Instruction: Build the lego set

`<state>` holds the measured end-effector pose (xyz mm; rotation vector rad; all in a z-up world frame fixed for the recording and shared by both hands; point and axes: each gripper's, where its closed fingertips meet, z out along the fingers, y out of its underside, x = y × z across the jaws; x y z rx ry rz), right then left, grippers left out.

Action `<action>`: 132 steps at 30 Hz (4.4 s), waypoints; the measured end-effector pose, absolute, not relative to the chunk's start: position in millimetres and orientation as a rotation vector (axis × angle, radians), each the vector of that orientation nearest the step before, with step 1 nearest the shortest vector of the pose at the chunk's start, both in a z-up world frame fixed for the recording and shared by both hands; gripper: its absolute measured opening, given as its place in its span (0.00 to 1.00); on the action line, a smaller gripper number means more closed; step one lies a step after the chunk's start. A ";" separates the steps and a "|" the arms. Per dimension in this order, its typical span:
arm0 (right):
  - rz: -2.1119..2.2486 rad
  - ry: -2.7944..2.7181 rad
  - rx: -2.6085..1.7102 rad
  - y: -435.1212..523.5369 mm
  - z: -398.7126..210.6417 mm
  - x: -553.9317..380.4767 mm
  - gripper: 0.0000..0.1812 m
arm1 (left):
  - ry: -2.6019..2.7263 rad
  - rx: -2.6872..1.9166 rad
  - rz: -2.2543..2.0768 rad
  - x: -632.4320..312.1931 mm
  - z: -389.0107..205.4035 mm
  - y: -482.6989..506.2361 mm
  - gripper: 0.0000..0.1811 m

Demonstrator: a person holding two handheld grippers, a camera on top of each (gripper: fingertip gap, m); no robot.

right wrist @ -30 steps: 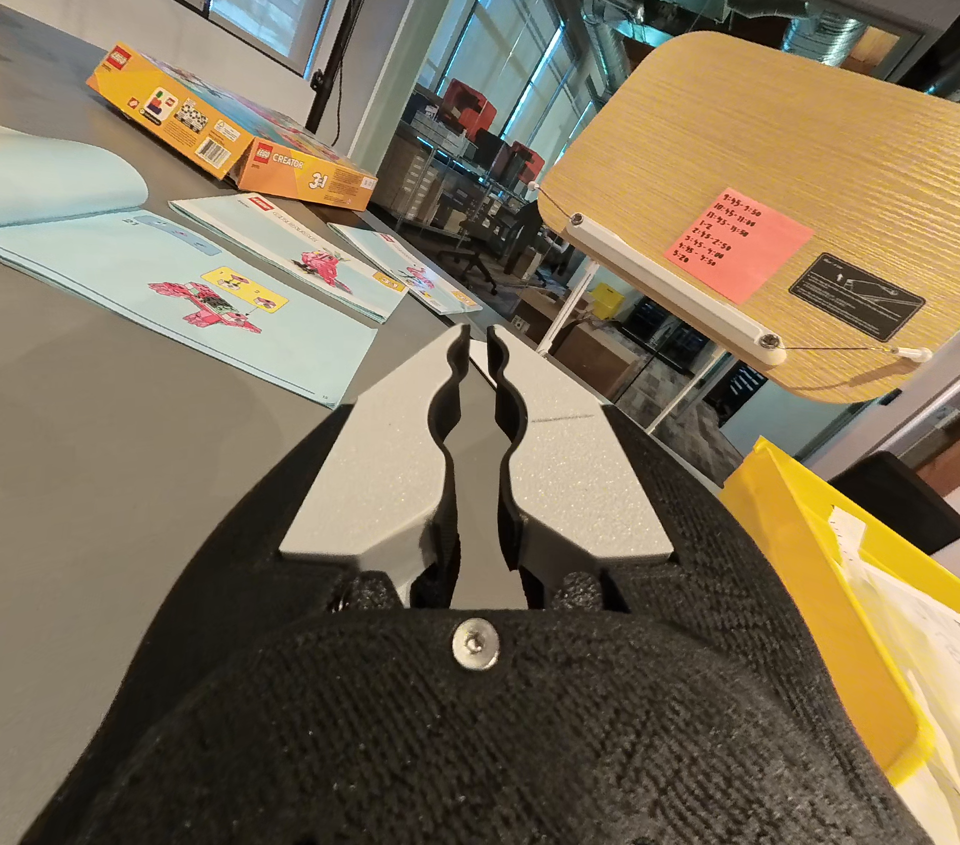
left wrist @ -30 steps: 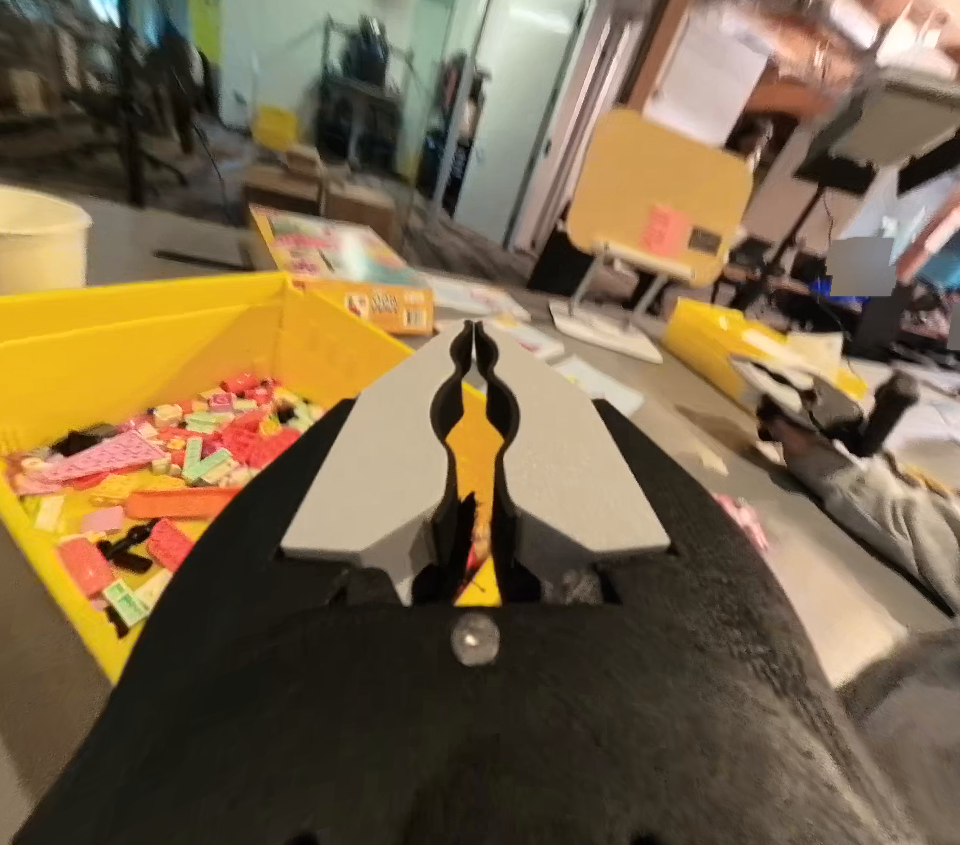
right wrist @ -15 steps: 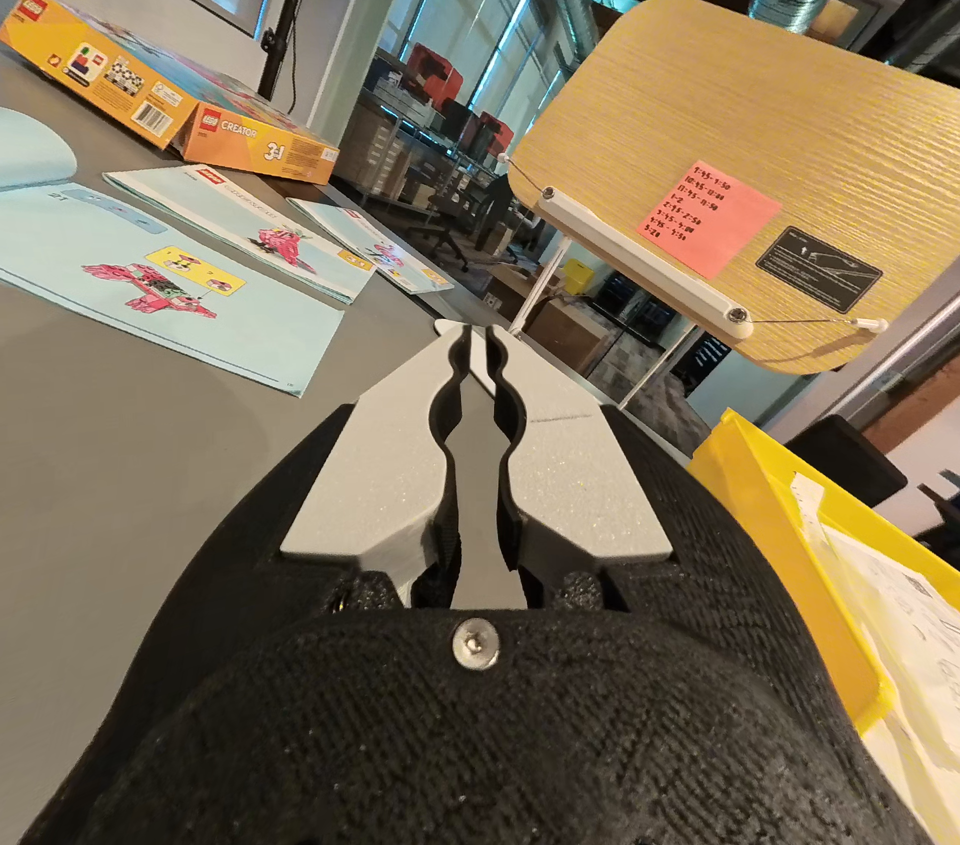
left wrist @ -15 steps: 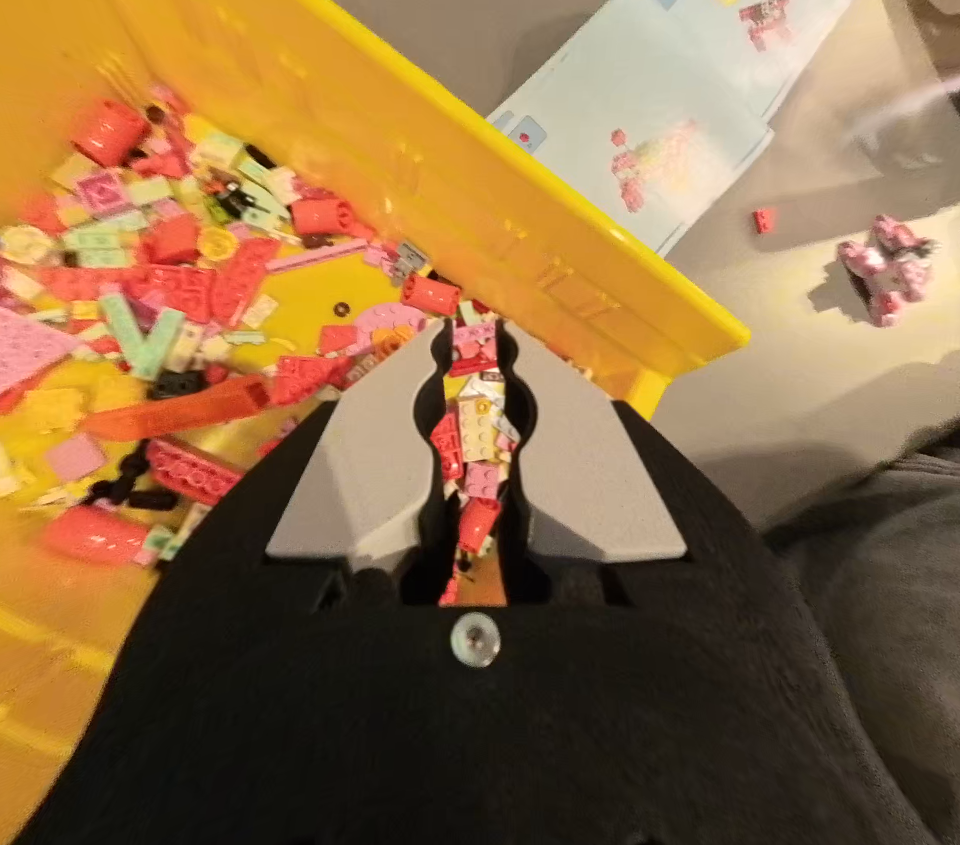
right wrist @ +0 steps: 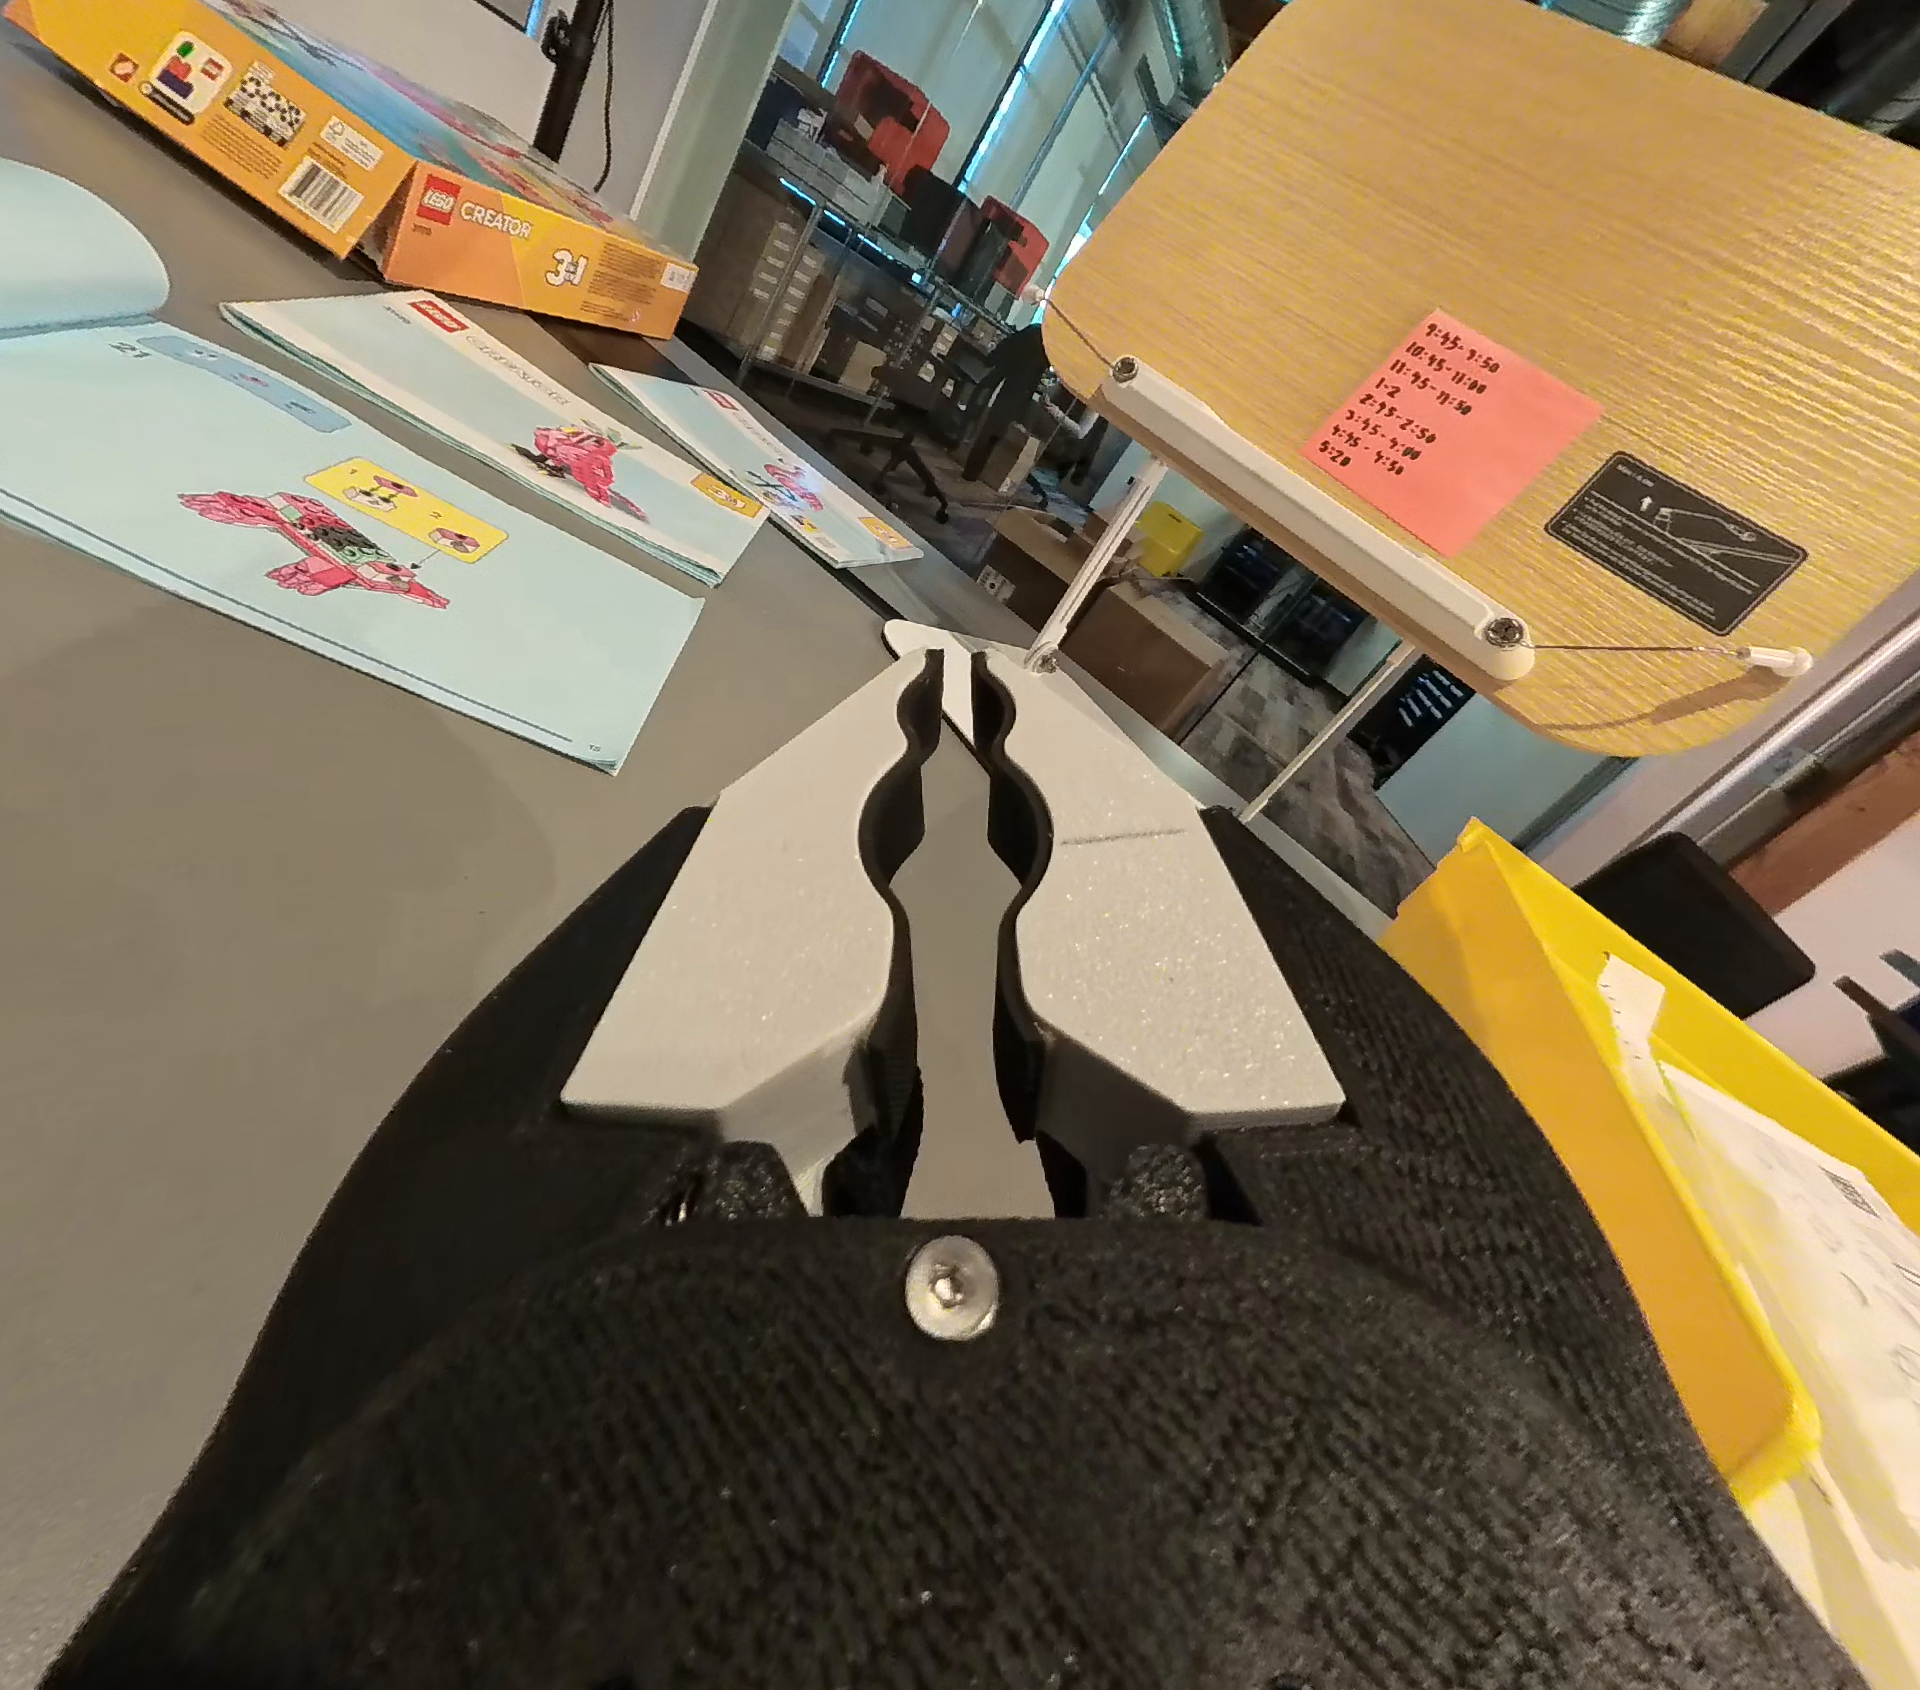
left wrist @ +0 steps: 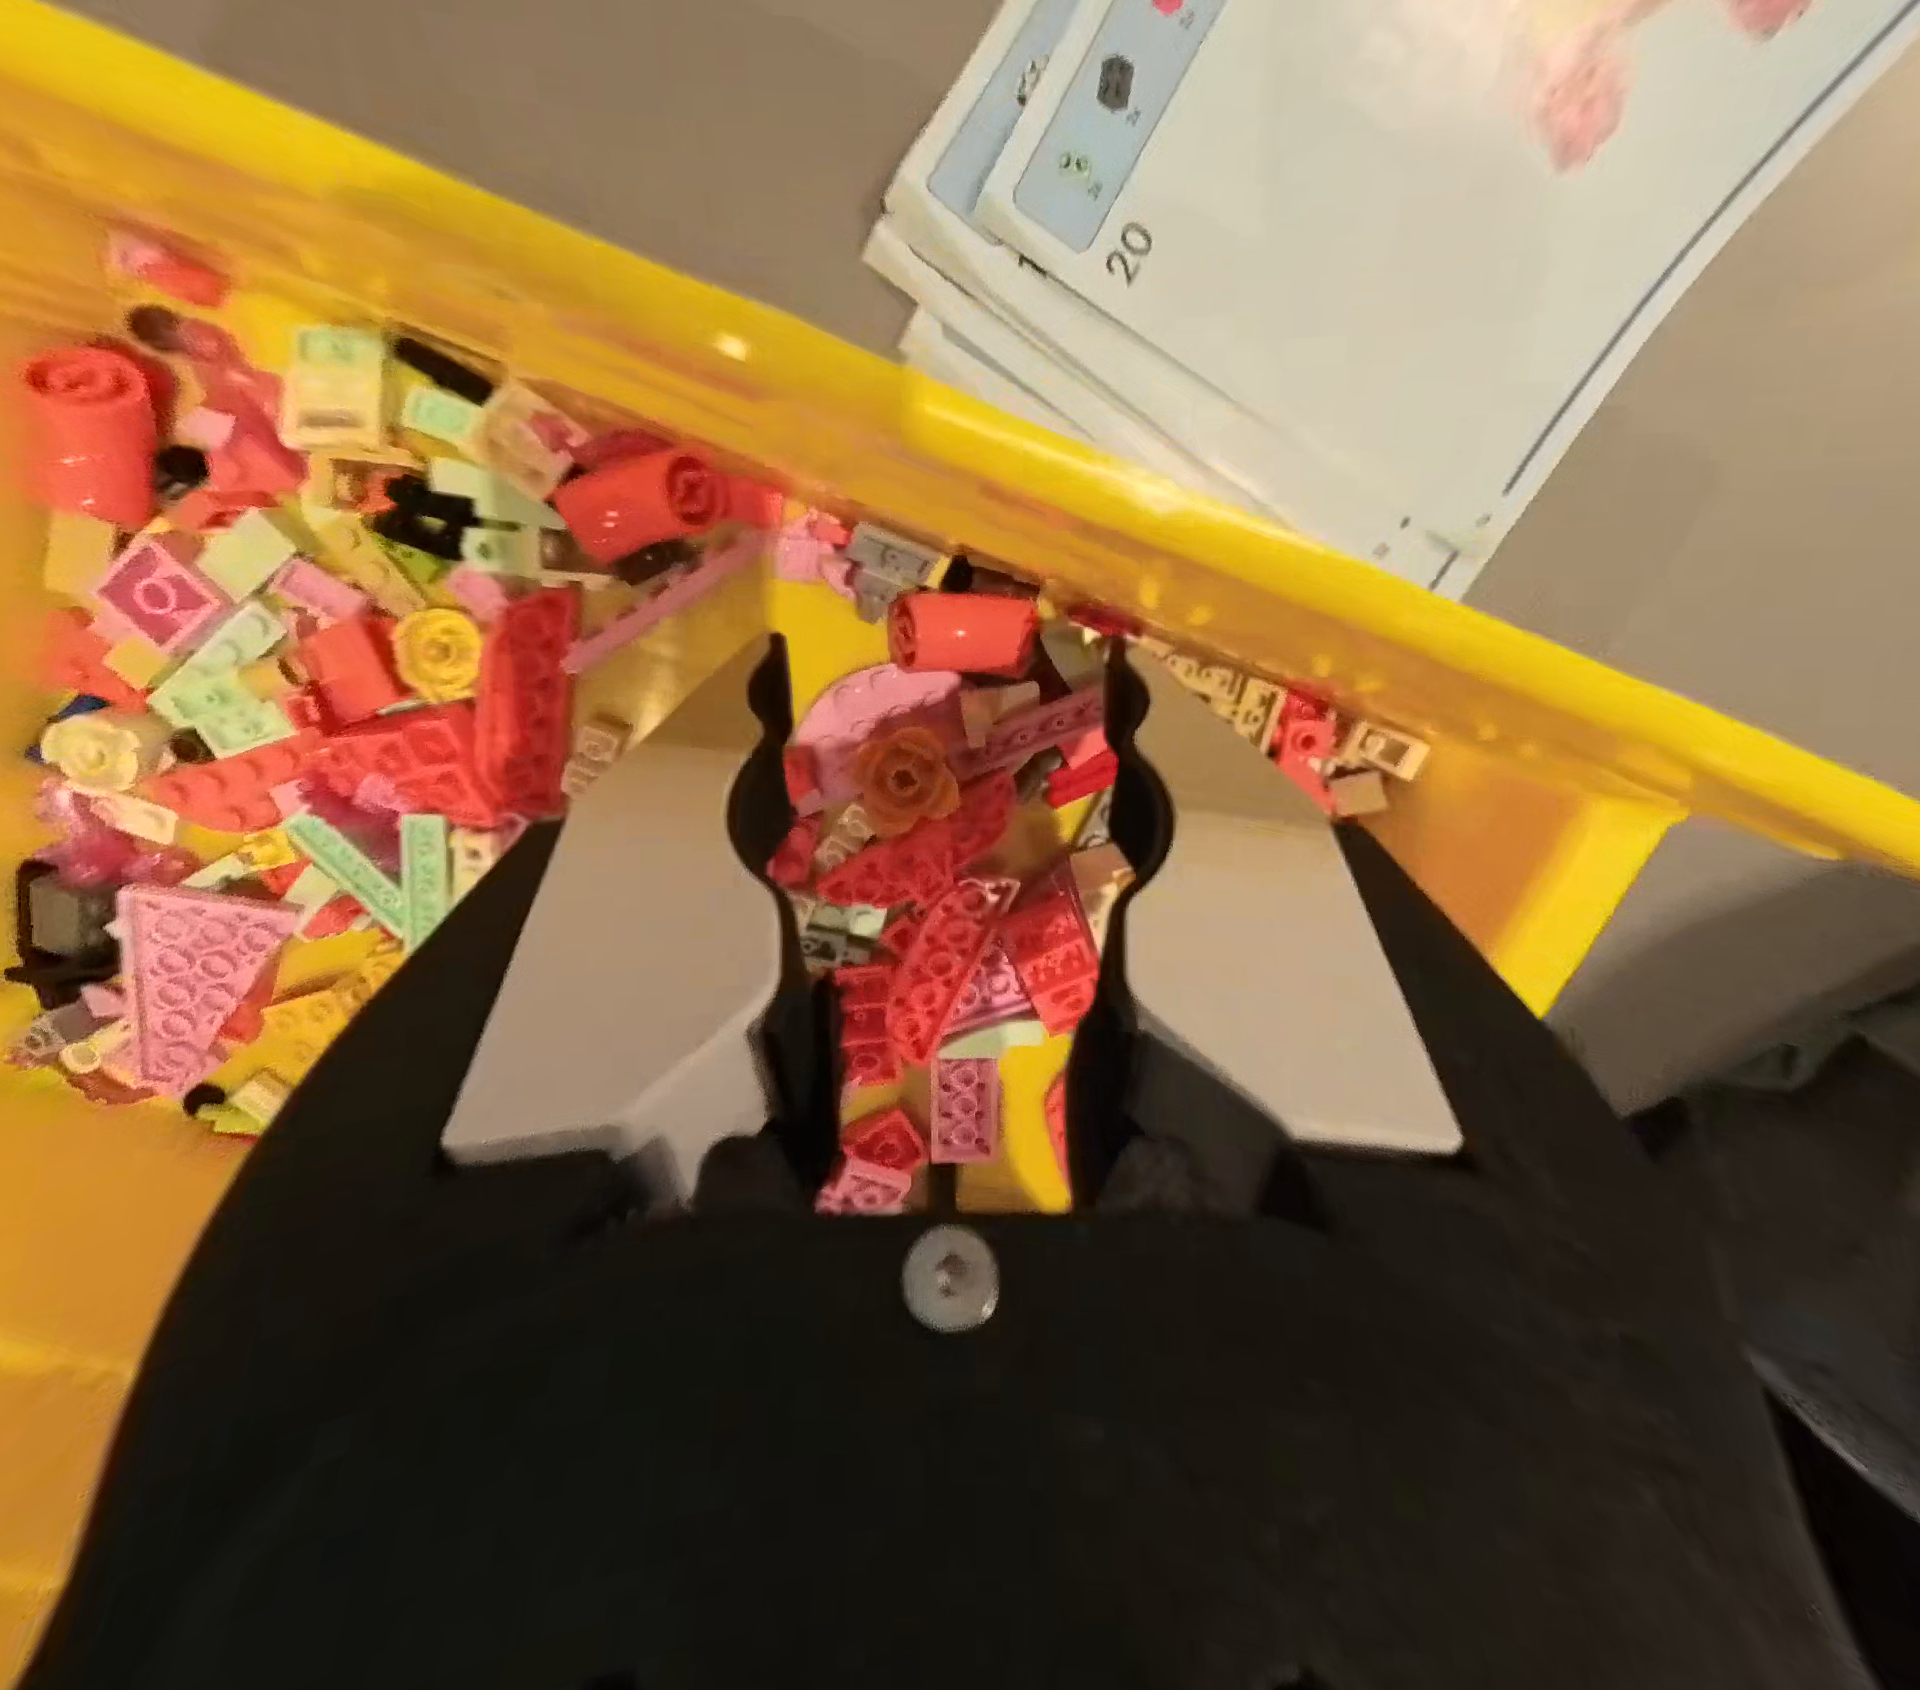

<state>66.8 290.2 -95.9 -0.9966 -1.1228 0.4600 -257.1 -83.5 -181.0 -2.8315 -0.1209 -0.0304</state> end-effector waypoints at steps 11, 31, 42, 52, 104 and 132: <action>0.482 -1.127 -0.994 287.6 -95.4 65.6 0.02 | -0.222 -2.920 0.066 -283.7 -190.7 -119.1 0.08; 0.528 -1.170 -0.974 275.9 -97.8 56.2 0.02 | -0.355 -3.409 -0.222 -267.3 -170.3 -215.2 0.00; 0.524 -1.165 -0.978 277.0 -97.4 55.5 0.02 | -0.438 -3.506 0.178 -310.9 -180.6 -231.9 0.00; 0.535 -1.168 -0.975 275.9 -97.2 54.7 0.02 | -0.379 -2.889 0.140 -332.1 -144.5 -133.1 0.00; 0.505 -1.188 -0.968 276.4 -99.0 54.2 0.02 | -0.512 -3.107 0.376 -429.1 -179.3 -145.8 0.04; 0.503 -1.195 -0.924 268.1 -95.9 50.6 0.03 | -0.320 -2.485 0.150 -343.6 -66.4 -82.3 0.05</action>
